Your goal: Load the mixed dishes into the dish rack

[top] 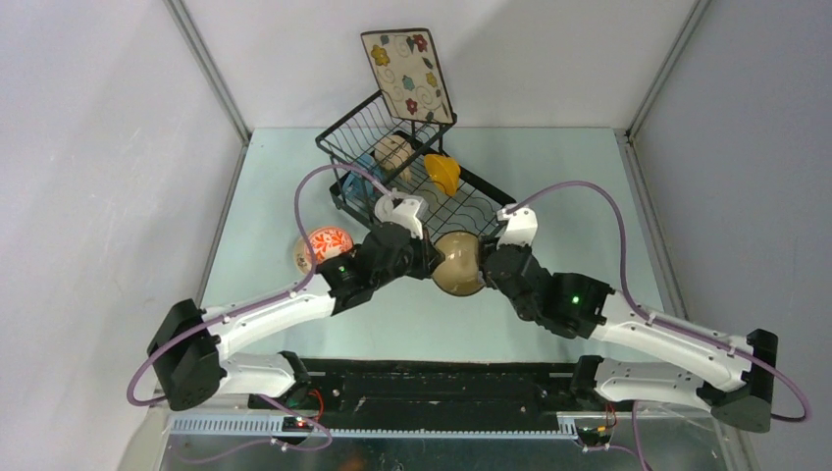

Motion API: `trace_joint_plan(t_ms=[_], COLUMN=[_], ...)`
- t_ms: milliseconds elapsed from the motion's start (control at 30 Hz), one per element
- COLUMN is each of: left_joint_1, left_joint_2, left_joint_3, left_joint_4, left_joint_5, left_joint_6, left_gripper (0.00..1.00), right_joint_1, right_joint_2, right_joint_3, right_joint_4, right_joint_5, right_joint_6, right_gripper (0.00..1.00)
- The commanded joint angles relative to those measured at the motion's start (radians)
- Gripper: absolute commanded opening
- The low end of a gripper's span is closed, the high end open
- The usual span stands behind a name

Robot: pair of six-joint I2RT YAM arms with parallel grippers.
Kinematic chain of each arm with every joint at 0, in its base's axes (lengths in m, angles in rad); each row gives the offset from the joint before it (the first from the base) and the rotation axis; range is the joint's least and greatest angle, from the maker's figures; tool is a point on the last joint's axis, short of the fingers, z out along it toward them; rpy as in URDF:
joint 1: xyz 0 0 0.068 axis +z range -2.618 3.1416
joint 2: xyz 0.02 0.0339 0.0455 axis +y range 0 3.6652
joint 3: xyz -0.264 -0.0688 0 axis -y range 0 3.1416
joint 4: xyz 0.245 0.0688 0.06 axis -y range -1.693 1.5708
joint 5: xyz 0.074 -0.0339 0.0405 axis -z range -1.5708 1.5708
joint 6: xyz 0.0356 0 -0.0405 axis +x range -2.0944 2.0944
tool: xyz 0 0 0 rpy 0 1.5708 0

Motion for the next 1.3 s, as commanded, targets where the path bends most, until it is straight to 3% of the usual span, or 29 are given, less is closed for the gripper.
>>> trace_joint_plan(t_ms=[0,67,333,467,900,1033,1100,1167,1200,1267], left_joint_1=[0.068,0.108,0.214,0.244,0.256,0.257,0.257,0.256,0.256,0.256], left_joint_2=[-0.069,-0.094,-0.117,-0.124,-0.131,-0.144,-0.151,-0.165,-0.170,-0.187], left_joint_3=[-0.047,-0.074,-0.141,-0.154,-0.215,-0.217,-0.214,-0.211,-0.209,-0.202], left_joint_4=[0.135,0.176,0.344,0.409,0.634,0.623,0.603,0.569,0.557,0.523], left_joint_5=[0.194,0.261,0.491,0.560,0.614,0.598,0.589,0.556,0.547,0.519], left_joint_6=[-0.040,-0.071,-0.222,-0.273,-0.409,-0.386,-0.370,-0.348,-0.339,-0.309], left_gripper=[0.00,0.00,0.00,0.00,0.00,0.00,0.00,0.00,0.00,0.00], right_joint_1=[-0.037,-0.093,-0.349,-0.416,-0.433,-0.435,-0.435,-0.443,-0.451,-0.463], right_joint_2=[-0.089,-0.133,-0.325,-0.337,-0.251,-0.246,-0.239,-0.225,-0.214,-0.190], right_joint_3=[0.066,0.043,-0.147,-0.193,-0.230,-0.235,-0.234,-0.230,-0.224,-0.209], right_joint_4=[0.106,0.117,0.327,0.407,0.517,0.528,0.534,0.530,0.521,0.492], right_joint_5=[-0.136,-0.251,-0.790,-0.965,-1.116,-1.116,-1.109,-1.098,-1.092,-1.068], right_joint_6=[-0.044,-0.040,0.031,0.075,0.164,0.170,0.172,0.178,0.179,0.175], right_gripper=[0.79,0.97,1.00,0.99,0.99,0.89,0.75,0.53,0.34,0.20])
